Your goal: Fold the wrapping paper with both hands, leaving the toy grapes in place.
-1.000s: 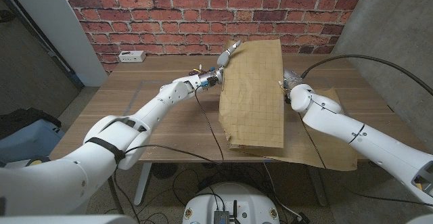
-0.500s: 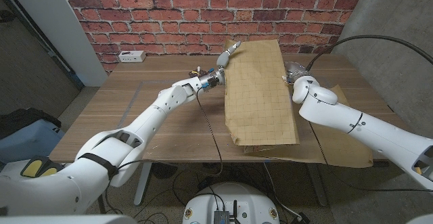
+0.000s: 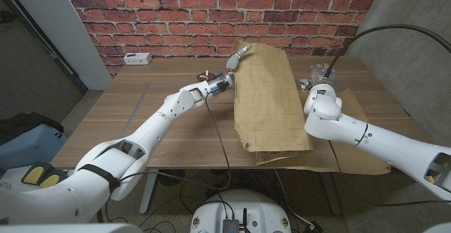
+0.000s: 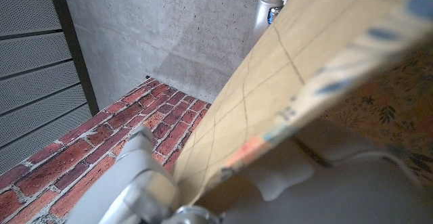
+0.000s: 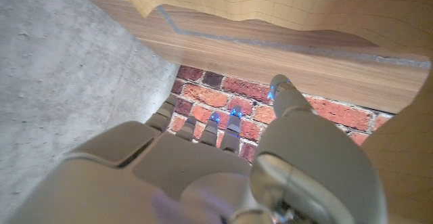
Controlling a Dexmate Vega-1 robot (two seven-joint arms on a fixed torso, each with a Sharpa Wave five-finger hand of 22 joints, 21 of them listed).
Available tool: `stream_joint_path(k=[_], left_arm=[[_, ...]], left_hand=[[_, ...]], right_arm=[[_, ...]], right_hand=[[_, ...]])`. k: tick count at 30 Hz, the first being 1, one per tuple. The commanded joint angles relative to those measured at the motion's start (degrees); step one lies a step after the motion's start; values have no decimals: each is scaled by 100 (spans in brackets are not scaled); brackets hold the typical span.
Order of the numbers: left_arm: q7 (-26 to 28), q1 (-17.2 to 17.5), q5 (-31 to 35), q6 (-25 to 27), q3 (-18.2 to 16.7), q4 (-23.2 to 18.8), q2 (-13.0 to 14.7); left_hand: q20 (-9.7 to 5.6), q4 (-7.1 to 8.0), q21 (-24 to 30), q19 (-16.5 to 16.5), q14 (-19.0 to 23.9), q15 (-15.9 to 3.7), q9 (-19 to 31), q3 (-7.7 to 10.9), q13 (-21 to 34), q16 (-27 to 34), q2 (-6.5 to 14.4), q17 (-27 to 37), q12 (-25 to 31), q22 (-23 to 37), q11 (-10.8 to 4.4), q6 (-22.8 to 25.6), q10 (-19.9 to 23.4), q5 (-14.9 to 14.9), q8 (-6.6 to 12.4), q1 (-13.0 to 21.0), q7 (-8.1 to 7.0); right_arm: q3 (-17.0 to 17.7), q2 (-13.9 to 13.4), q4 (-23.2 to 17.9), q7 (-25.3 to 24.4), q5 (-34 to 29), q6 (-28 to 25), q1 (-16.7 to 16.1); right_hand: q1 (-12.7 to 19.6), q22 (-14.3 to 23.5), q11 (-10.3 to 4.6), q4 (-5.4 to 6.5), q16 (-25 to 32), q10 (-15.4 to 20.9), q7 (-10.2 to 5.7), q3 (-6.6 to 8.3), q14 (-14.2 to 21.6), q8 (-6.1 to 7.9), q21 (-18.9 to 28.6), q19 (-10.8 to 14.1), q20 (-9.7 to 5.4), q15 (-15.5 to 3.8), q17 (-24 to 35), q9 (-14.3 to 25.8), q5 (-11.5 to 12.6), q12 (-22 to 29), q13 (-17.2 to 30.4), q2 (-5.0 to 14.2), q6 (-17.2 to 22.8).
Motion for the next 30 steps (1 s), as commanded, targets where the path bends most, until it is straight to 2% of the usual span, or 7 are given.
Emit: stream_joint_path(k=[1,9,12,15,18,26,30], left_arm=[[286,-25,-100,39,95,-80,-103],[105,-255,45,-169,252,201,-326],[-184,-403,154,-403,321,543,-466],[-617,-575,218,-731,344,1073,-708],[-1146,-788,266,-1146,319,1769,-1029],[-2585,-1844,561,-1790,215,4269,-1949],[-2434,-2059,775,-1652,91,4683,-2137]], left_hand=[[-2,-80,-100,16,-143,39,-1,43,8,-16,23,-7,-22,21,-35,-168,-184,-44,-51,99,-94],[-50,-370,-494,-30,-725,47,6,5,9,-46,-181,-6,-85,30,-24,-1155,-1107,-70,-127,323,-278],[-154,-442,-702,-229,-990,-16,5,2,11,-45,-203,-6,-81,34,-52,-1488,-1465,-59,-121,425,-337],[-291,-481,-885,-437,-1238,-36,3,-28,14,-54,-249,-7,-67,35,-81,-1699,-1720,-46,-114,492,-413],[-284,-491,-1015,-606,-1411,-36,3,-59,17,-60,-286,-6,-65,35,-110,-1779,-1875,-31,-99,519,-495],[-261,-423,-1149,-581,-1341,13,6,-186,10,25,-337,-2,77,41,-52,-1074,-1668,11,156,416,-439],[-262,-343,-1218,-500,-1221,28,1,-188,2,57,-179,4,158,48,-8,-540,-1392,32,279,363,-342]], right_arm=[[1323,554,-267,-799,-1427,-153,-1493],[2790,1145,-923,-3011,-816,779,-2823],[3215,1330,-1186,-3558,-609,1147,-3184],[3499,1467,-1404,-3938,-469,1371,-3440],[3646,1622,-1493,-4316,-437,1485,-3572],[4059,2152,-1521,-5516,-399,2155,-3874],[4167,2290,-1575,-5828,-431,2331,-3957]], right_hand=[[169,-2,-3,10,83,123,29,77,164,68,67,173,0,-49,2,17,-31,54,6,-6,179],[220,0,26,97,168,390,81,21,541,78,76,420,23,-133,17,17,-125,92,4,-86,454],[-107,4,55,246,174,444,116,-197,593,44,47,455,44,-131,54,19,-174,77,8,-273,503],[-258,7,84,313,172,443,138,-285,598,28,32,457,77,-98,68,23,-179,63,10,-324,509],[-356,8,125,358,175,469,161,-338,615,17,27,473,95,-78,77,25,-179,64,12,-341,514],[-484,10,162,405,217,626,194,-409,769,19,43,592,118,-106,80,25,-167,95,12,-332,610],[-481,10,216,397,219,659,230,-408,807,15,69,699,100,-114,74,25,-163,91,11,-295,641]])
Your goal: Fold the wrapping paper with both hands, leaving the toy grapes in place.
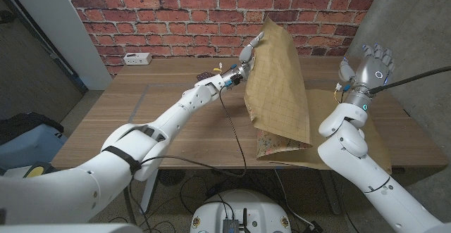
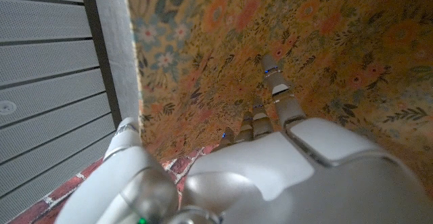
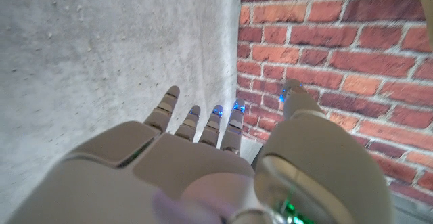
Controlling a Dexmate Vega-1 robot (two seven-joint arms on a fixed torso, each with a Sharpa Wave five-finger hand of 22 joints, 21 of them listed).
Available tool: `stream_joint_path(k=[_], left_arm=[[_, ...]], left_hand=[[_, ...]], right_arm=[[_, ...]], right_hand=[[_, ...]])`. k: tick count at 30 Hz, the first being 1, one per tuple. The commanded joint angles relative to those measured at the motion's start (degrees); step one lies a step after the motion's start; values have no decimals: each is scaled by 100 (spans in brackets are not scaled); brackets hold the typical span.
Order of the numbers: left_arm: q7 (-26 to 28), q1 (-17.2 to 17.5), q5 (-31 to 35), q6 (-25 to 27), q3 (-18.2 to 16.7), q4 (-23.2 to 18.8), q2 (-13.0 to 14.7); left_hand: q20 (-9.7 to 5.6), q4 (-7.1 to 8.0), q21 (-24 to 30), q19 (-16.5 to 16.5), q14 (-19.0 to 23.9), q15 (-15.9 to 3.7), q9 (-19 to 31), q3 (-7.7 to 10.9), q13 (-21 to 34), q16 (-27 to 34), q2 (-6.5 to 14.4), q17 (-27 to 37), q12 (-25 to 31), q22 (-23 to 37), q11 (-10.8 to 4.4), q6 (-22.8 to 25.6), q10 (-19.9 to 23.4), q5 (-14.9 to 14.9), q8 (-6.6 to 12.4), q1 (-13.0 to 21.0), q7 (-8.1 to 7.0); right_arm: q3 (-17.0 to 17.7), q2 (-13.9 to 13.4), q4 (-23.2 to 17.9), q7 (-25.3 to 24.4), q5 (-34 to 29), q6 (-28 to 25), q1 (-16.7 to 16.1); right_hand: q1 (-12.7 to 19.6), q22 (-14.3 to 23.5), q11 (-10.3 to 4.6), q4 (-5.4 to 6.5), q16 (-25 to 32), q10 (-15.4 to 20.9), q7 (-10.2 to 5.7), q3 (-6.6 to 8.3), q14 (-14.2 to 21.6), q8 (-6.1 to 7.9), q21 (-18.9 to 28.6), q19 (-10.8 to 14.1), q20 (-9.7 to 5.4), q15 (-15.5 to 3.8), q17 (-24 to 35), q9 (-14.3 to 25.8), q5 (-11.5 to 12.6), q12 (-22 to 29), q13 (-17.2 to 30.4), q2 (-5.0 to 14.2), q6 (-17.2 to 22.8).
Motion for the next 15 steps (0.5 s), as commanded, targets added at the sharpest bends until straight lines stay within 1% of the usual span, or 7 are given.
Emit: stream_joint_path(k=[1,3,5,7,10,11,15], left_arm=[[-852,-980,501,-381,-194,2659,-900],[-743,-1004,625,-312,-222,2672,-934],[-653,-1031,795,-333,-205,2674,-949],[-608,-1068,971,-384,-170,2674,-945],[-548,-1112,1208,-460,-117,2669,-926],[-504,-1118,1261,-397,-111,2674,-923],[-388,-1084,1383,-159,-131,2668,-931]], left_hand=[[15,86,-58,108,98,10,0,6,0,40,158,17,71,21,45,465,214,49,120,-72,115],[27,101,-67,109,111,11,-1,12,0,43,192,19,76,21,39,496,237,51,122,-82,136],[38,122,-78,111,113,21,-3,34,-1,43,263,21,74,23,11,497,244,53,108,-85,155],[49,150,-111,99,116,15,-9,74,-3,39,384,22,55,25,-12,377,229,49,28,-80,137],[48,142,-180,-10,63,8,-14,75,-6,11,396,16,39,24,-9,318,214,32,-21,-75,128],[50,140,-184,-12,61,7,-15,74,-6,10,396,15,39,24,-9,320,217,30,-23,-75,132],[80,202,-251,-50,114,72,-20,60,-9,30,478,22,82,28,34,546,385,6,13,-169,207]], right_arm=[[662,634,-258,-1660,94,868,-558],[696,660,-293,-1704,118,962,-618],[710,683,-283,-1773,116,1050,-658],[713,700,-299,-1789,112,1082,-688],[718,728,-289,-1880,65,1142,-714],[716,741,-287,-1981,5,1182,-718],[745,807,-324,-1983,-209,1305,-744]], right_hand=[[-19,9,13,-10,34,90,38,0,83,10,32,125,-8,-24,3,25,16,49,10,31,67],[-2,9,53,-19,34,119,38,13,103,0,43,177,-6,-31,-1,25,19,51,10,68,67],[7,9,27,-26,36,125,42,18,127,-3,53,223,-21,-28,-4,24,18,46,9,88,75],[7,9,29,-29,39,135,44,17,143,-4,51,230,-18,-27,-5,24,17,47,9,94,83],[-3,9,29,-32,36,142,41,7,150,-4,46,241,11,-26,-7,24,12,42,9,91,100],[-7,10,26,-33,39,141,38,3,167,-6,44,243,12,-27,-7,24,11,39,9,90,103],[-12,10,35,-39,49,186,51,-4,216,3,46,277,8,-64,-9,23,8,47,8,96,151]])
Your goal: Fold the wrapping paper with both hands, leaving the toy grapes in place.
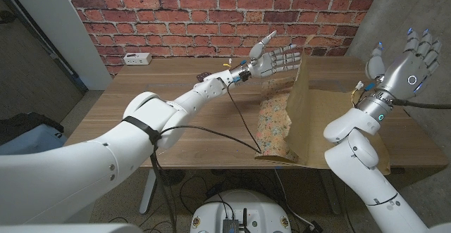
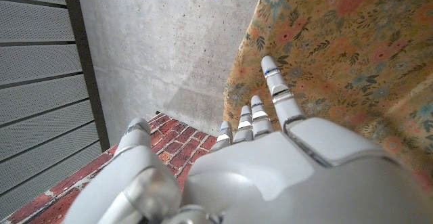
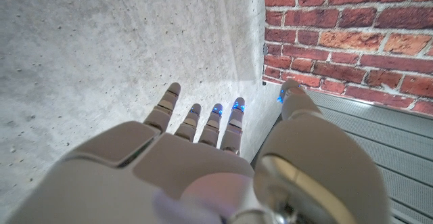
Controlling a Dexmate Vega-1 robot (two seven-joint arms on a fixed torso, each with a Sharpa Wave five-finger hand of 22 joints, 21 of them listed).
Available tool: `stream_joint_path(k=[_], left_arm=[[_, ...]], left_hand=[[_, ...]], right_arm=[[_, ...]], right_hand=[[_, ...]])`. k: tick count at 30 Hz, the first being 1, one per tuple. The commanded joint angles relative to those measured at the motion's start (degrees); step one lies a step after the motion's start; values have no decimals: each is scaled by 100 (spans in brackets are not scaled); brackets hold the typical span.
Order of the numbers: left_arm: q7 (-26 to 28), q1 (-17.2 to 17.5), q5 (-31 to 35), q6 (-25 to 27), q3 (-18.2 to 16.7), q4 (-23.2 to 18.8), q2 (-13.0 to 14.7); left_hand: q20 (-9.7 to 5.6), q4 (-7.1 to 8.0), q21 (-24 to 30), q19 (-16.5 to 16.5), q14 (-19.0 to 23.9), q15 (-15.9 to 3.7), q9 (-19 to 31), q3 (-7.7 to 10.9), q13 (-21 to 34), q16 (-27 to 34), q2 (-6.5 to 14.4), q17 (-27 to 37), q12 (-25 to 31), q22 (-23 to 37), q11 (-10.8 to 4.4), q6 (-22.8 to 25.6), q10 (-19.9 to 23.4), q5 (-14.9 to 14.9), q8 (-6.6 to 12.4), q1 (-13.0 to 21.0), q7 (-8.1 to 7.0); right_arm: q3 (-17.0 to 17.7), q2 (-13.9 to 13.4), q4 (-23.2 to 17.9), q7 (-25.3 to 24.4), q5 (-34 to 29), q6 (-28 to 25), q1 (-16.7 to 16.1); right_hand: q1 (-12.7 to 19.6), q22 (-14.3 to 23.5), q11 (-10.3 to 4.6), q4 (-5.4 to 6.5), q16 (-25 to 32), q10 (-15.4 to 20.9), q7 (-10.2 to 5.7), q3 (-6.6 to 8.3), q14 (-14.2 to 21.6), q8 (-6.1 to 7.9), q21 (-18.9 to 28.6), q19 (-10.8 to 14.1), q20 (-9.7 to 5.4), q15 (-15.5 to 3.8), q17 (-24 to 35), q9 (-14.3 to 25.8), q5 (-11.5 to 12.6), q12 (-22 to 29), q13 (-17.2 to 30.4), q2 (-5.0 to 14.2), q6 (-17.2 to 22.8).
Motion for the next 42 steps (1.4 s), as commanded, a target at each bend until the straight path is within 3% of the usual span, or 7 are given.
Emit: stream_joint_path(k=[1,6,18,22,32,38,42], left_arm=[[217,-174,682,181,2,507,-157],[618,-153,860,209,1,525,-227],[1338,-266,1369,212,203,512,-400],[1145,-151,1414,457,246,130,-370],[496,-381,1392,488,254,501,-616],[77,-472,1523,308,435,515,-606],[208,-520,1644,192,576,513,-612]], left_hand=[[45,93,-71,-87,36,77,9,-4,-1,28,153,26,32,30,61,199,151,3,17,-89,105],[215,247,-256,-359,45,106,4,-40,-7,26,331,33,42,46,-9,444,300,-10,14,-324,125],[224,387,-443,-632,42,41,2,-58,-13,15,527,26,76,66,-233,629,540,-7,-22,-540,82],[183,539,-287,3,464,-5,5,55,-17,97,882,13,205,70,-174,711,1155,12,-102,-663,151],[87,643,-52,1095,1300,94,10,-2,-20,177,755,7,137,38,85,355,1562,56,-220,-857,-14],[156,674,-144,1078,1280,143,20,-34,-20,80,698,8,27,31,83,427,1474,86,-163,-921,-142],[200,796,-404,828,1026,107,89,-51,-12,-22,741,15,-89,41,83,1154,1328,142,69,-1038,106]], right_arm=[[163,242,-113,-468,-328,418,-218],[58,130,-173,-385,-500,365,-230],[3,40,-247,-215,-699,318,-309],[50,75,-234,-233,-690,357,-353],[198,163,-250,-297,-634,494,-489],[240,178,-241,-304,-622,575,-522],[228,152,-250,-282,-658,600,-527]], right_hand=[[-20,9,-7,-41,28,86,0,-5,83,2,46,66,-9,-58,7,23,7,47,8,42,61],[-17,10,10,-54,35,136,7,-9,139,-4,53,130,-31,-82,4,23,4,51,8,61,85],[-19,11,-4,-74,33,183,-2,-23,194,-11,50,184,-36,-98,-2,22,0,48,7,63,119],[-22,12,4,-80,30,184,1,-29,207,-17,47,197,-35,-92,-3,22,-1,41,7,63,120],[-31,13,-9,-89,24,194,-2,-42,234,-29,34,208,-29,-83,-4,22,-2,30,7,65,122],[-31,13,-13,-94,22,197,-2,-46,249,-34,28,214,-24,-83,-5,22,-1,24,7,70,125],[-32,13,-13,-97,22,205,-3,-49,261,-37,24,218,-24,-80,-5,22,-1,22,7,74,127]])
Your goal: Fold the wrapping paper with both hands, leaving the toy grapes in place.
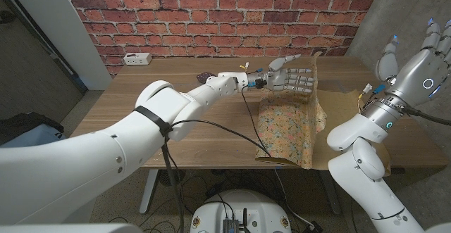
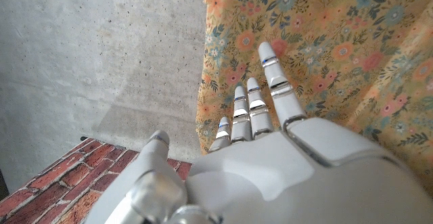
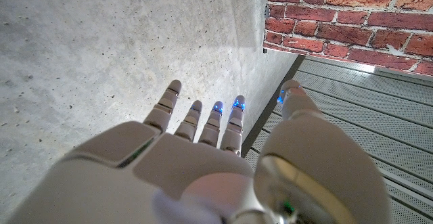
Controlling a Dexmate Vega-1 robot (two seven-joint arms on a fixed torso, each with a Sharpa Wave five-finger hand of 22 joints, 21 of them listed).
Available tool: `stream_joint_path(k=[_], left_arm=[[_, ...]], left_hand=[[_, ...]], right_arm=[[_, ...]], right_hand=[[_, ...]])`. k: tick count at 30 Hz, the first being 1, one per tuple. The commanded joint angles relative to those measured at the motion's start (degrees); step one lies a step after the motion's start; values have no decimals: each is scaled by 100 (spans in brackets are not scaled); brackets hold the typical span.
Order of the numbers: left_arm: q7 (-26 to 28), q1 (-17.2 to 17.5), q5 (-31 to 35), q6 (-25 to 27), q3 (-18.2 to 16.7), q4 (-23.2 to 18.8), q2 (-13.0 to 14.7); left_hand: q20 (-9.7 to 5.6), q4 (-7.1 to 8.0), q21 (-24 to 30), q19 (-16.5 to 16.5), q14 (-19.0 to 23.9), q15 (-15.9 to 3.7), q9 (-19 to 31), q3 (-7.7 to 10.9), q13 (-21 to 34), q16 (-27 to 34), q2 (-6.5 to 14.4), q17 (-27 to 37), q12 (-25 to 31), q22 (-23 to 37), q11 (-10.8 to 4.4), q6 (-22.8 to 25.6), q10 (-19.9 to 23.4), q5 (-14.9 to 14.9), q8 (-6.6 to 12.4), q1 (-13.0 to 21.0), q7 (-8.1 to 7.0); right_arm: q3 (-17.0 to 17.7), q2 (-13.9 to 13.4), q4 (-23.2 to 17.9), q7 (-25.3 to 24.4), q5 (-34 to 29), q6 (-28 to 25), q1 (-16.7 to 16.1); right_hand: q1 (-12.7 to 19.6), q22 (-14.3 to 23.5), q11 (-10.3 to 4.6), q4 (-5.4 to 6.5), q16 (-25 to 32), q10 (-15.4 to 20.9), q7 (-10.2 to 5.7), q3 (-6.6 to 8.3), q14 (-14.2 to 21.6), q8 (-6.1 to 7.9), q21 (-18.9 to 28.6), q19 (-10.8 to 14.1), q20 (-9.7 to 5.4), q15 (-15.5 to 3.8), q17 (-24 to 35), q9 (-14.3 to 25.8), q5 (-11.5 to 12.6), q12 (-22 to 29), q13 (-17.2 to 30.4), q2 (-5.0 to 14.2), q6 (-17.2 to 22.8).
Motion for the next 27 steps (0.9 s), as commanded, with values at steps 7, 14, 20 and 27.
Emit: stream_joint_path(k=[7,14,20,27], left_arm=[[82,-122,524,-266,615,-243,-28],[546,-274,1034,-549,1273,-349,-82],[875,-362,1314,-733,1714,-349,-136],[1152,-411,1506,-799,2047,-349,-214]], left_hand=[[-3,-31,-528,-711,-577,-33,69,894,8,-84,694,-7,-85,49,-88,1016,-220,-69,139,496,530],[-154,-287,-599,-1030,-738,-152,14,1660,4,-91,777,-11,-92,64,-260,1125,-325,101,18,1056,644],[-255,-283,-636,-1231,-860,-242,6,1821,3,-104,760,-2,-100,70,-360,1118,-376,114,-29,1131,642],[-281,-203,-649,-1398,-1045,-288,3,1895,4,-122,726,14,-121,75,-434,1032,-484,83,-86,1106,552]], right_arm=[[-7,-63,-133,88,-190,36,-109],[-125,-153,-300,127,-444,51,-194],[-211,-248,-410,246,-627,106,-256],[-281,-368,-503,666,-729,54,-285]], right_hand=[[-10,13,26,-40,18,70,17,11,70,-11,-24,55,1,-80,-7,23,-2,19,7,62,53],[-10,13,25,-49,11,103,23,4,82,-8,-25,81,1,-76,-9,23,-3,22,7,64,79],[-21,15,39,-51,23,155,24,-7,160,2,16,240,-72,-85,-6,23,-6,24,6,89,145],[-19,21,88,-61,59,243,25,-11,325,8,60,439,-242,-152,-1,22,-12,28,6,147,232]])
